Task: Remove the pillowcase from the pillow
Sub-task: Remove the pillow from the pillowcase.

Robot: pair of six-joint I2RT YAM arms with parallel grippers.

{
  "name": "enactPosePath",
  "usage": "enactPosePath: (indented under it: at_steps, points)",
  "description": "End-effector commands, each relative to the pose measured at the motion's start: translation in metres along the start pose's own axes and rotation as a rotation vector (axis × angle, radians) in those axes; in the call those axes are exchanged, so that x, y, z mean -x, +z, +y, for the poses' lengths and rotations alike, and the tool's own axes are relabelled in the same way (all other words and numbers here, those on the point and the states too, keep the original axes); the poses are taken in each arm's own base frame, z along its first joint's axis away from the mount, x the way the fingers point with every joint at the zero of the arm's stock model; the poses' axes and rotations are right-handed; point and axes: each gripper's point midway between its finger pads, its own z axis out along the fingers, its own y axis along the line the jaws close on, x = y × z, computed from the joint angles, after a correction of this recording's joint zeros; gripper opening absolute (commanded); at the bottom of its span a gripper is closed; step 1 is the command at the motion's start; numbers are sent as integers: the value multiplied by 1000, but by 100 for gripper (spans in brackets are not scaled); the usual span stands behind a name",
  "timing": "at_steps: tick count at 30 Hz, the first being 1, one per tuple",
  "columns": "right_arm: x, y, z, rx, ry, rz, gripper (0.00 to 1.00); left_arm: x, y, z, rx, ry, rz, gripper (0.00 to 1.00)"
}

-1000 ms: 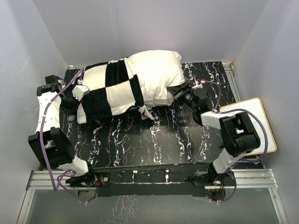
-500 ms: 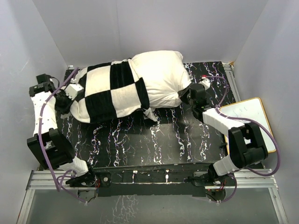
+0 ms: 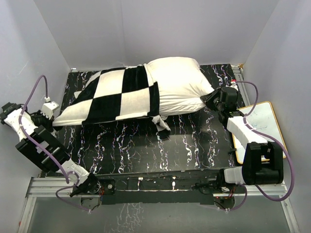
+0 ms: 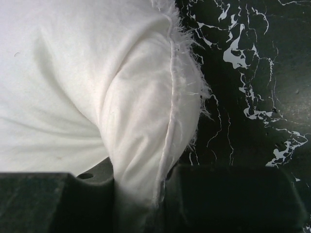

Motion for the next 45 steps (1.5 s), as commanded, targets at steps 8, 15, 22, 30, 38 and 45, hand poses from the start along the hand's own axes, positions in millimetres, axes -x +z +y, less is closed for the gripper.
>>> enactPosePath:
  at_steps: [8, 15, 22, 30, 38, 45]
  points:
    - [150, -31, -104, -394, 23, -484, 9, -84, -62, 49, 226, 83, 169, 13]
    - [147, -31, -86, -335, -49, -461, 8, 76, -24, -111, -209, 139, -84, 94]
    - [124, -22, -30, -237, -222, -360, 58, 235, 18, -127, -269, -40, -244, 97]
    - [142, -74, 18, -258, -306, -485, 91, 340, 79, -156, -437, -124, -253, 97]
    - [195, -94, 94, -100, -336, -580, 98, 351, 135, -219, -619, -115, -160, 97]
    - [195, 14, 158, 82, -486, -349, 98, 256, 163, -282, -643, 101, 64, 76]
